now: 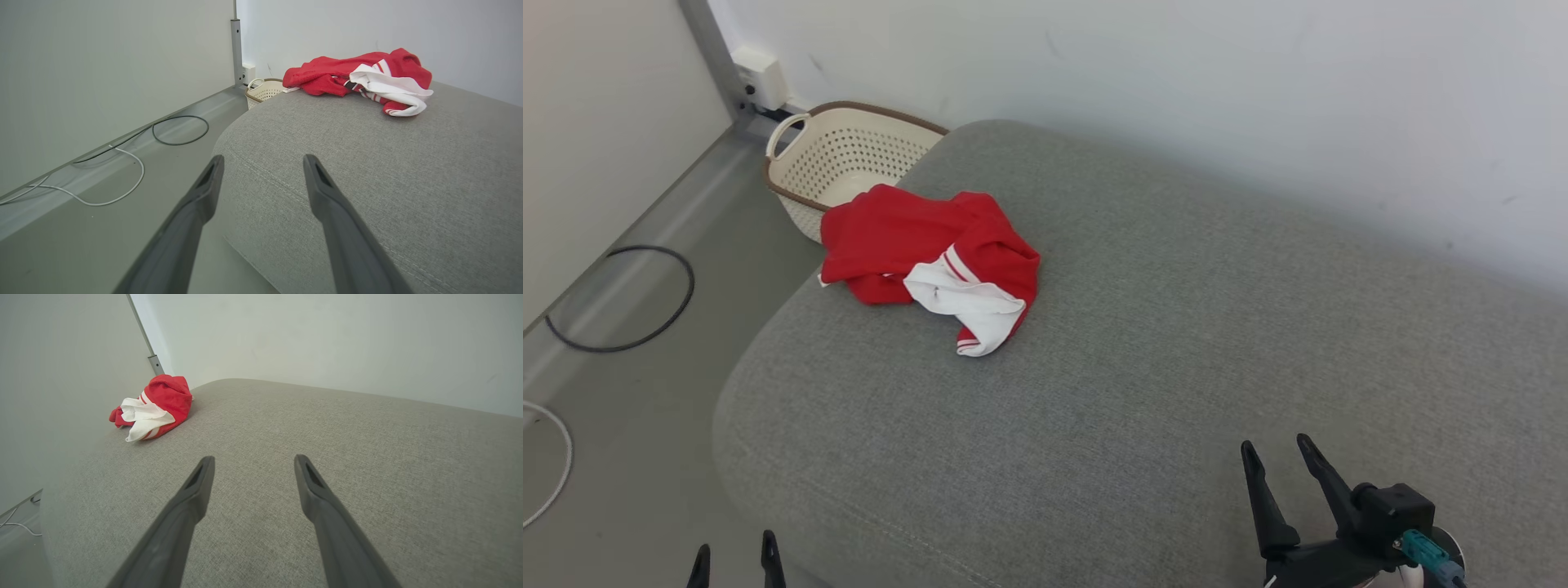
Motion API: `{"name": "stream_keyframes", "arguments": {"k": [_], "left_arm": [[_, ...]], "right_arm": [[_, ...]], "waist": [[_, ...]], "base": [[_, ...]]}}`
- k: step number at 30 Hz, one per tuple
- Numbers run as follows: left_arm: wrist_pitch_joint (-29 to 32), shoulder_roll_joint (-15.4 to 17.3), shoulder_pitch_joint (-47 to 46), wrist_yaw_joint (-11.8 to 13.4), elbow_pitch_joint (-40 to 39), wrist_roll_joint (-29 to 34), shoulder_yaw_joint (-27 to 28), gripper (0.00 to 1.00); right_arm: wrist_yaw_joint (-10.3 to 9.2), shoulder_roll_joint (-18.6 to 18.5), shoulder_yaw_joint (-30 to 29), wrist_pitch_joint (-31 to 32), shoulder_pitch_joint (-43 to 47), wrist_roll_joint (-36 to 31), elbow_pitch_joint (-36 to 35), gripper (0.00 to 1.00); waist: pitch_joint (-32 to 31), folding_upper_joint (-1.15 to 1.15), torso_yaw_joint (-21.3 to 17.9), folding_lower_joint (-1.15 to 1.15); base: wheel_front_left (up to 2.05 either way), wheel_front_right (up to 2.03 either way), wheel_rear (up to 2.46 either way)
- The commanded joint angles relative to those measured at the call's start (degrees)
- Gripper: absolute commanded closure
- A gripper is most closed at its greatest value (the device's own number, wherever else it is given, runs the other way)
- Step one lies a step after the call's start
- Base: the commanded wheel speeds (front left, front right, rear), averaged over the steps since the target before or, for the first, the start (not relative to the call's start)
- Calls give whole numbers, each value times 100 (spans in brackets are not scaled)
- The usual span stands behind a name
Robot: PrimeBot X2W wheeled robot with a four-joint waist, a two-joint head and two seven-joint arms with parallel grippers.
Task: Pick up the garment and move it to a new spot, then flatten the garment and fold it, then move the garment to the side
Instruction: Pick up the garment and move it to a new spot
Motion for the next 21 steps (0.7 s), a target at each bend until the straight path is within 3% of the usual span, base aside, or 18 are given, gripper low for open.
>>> {"name": "stream_keyframes", "arguments": {"k": [1,13,21], "left_arm": [[-5,7,124,30,-24,-46,44,0],[-4,5,140,10,10,-221,71,0],[-4,7,-178,-443,237,-312,106,0]], "right_arm": [[-7,-22,46,0,25,-9,2,0],[-7,-38,242,0,-178,129,97,0],[-7,-38,152,0,-57,82,53,0]], "waist": [[85,0,303,0],[100,0,320,0],[166,0,157,0]], "base": [[0,0,0],[0,0,0],[0,0,0]]}}
